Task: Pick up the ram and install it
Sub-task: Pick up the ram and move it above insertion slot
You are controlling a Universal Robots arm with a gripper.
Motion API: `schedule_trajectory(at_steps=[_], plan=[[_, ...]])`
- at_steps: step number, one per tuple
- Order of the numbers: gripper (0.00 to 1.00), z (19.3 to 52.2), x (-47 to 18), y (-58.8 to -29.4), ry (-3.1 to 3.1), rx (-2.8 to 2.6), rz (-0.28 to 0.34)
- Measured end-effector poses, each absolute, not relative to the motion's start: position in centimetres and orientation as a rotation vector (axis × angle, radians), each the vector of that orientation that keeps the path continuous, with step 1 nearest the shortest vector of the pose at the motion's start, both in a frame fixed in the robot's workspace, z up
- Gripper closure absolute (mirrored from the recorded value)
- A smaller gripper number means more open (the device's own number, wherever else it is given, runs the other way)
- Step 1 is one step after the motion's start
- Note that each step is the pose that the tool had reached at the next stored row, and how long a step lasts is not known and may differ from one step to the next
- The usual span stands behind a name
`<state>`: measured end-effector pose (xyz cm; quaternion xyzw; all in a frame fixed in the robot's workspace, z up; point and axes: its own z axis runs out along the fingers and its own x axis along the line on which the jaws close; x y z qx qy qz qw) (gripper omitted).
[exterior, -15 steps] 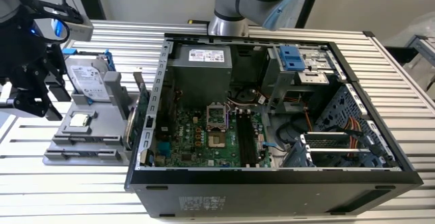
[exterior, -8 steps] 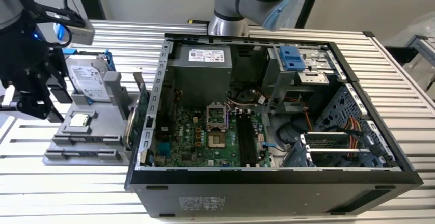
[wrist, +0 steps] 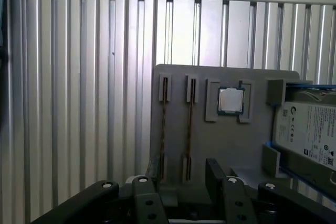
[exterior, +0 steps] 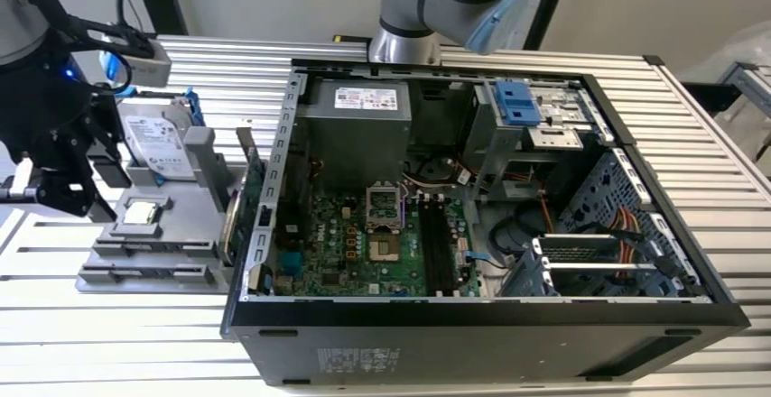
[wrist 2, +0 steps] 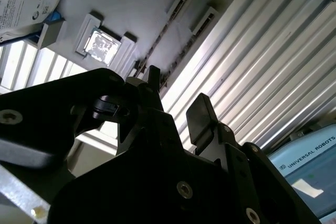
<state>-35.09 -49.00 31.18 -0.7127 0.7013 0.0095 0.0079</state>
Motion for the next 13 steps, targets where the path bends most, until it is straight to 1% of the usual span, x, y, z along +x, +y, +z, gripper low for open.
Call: schedule_trajectory(at_steps=[13], plan=[[0.0, 30.24, -35.08, -49.0, 2.201, -2.222, 0.032]])
